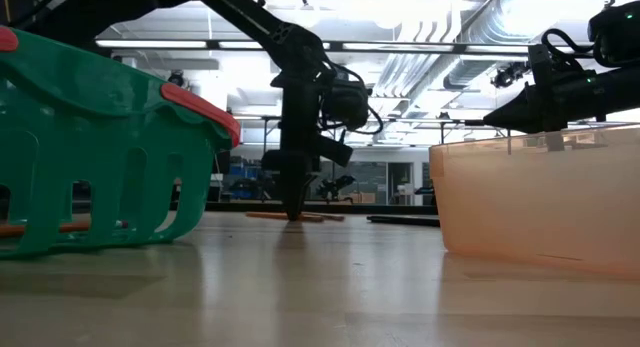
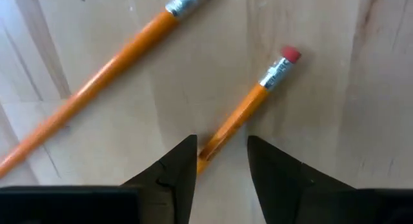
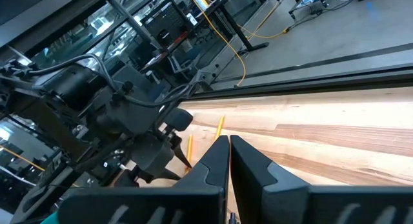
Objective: Sort pens & pencils
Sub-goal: Put the yellow pencil into the green bin
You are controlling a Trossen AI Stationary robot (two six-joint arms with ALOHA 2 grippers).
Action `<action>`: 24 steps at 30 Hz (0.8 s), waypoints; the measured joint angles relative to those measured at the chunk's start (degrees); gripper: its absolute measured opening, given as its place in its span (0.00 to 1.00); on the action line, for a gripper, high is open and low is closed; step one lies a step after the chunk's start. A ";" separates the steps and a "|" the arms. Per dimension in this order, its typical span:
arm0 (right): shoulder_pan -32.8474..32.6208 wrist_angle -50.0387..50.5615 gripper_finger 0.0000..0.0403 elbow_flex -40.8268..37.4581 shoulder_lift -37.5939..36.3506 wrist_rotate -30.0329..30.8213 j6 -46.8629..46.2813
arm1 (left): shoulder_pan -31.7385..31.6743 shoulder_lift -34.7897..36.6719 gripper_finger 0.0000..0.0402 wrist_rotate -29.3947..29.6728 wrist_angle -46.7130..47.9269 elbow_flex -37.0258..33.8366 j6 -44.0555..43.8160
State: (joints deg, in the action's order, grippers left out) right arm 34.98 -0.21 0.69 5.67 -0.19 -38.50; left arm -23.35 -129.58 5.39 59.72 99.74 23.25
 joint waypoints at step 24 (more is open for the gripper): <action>-0.02 0.01 0.02 0.00 0.00 -0.01 0.00 | 1.47 0.35 0.03 -0.89 0.36 -0.01 -1.90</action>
State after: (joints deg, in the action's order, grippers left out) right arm 34.96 -0.20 0.69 5.67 -0.20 -38.50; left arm -21.88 -129.23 4.50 60.09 99.73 21.34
